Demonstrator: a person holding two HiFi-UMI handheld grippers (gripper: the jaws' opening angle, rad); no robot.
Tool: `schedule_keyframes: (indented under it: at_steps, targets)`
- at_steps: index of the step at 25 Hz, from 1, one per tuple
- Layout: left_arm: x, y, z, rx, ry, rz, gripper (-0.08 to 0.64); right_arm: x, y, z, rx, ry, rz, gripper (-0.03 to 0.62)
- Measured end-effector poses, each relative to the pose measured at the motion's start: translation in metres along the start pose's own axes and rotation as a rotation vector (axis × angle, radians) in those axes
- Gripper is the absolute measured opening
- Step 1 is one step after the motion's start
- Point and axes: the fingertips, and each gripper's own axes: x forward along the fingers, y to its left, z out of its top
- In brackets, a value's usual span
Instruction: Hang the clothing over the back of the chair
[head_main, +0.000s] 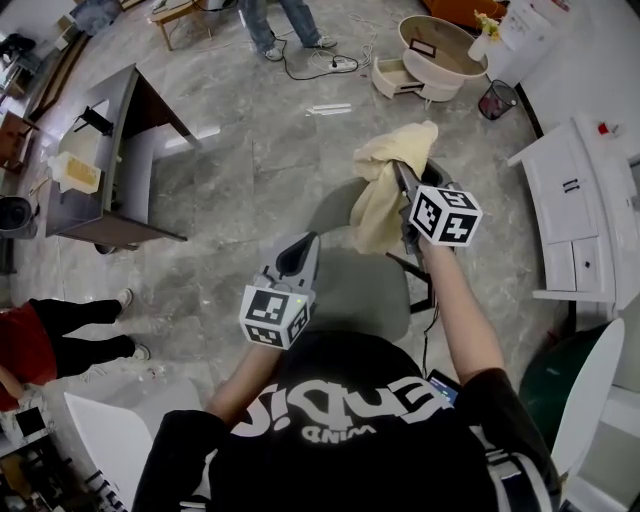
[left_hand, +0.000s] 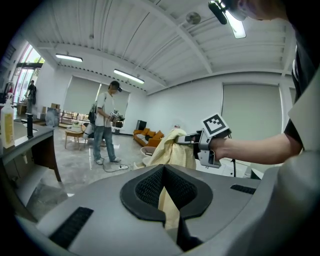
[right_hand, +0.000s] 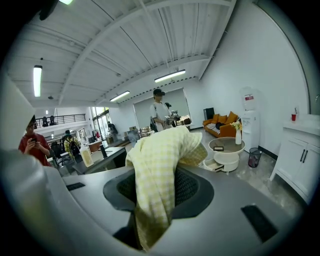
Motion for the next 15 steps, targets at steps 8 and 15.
schedule_keyframes:
  at_steps: [8,15]
  targets:
    - [0.007,0.005,-0.003,-0.006,0.012,0.019,0.016,0.027,-0.014,-0.024,0.017,0.051,-0.003,0.127]
    - [0.013,0.007,-0.005,-0.009,0.034,0.031,0.016,0.049,-0.026,-0.054,0.041,0.087,-0.011,0.127]
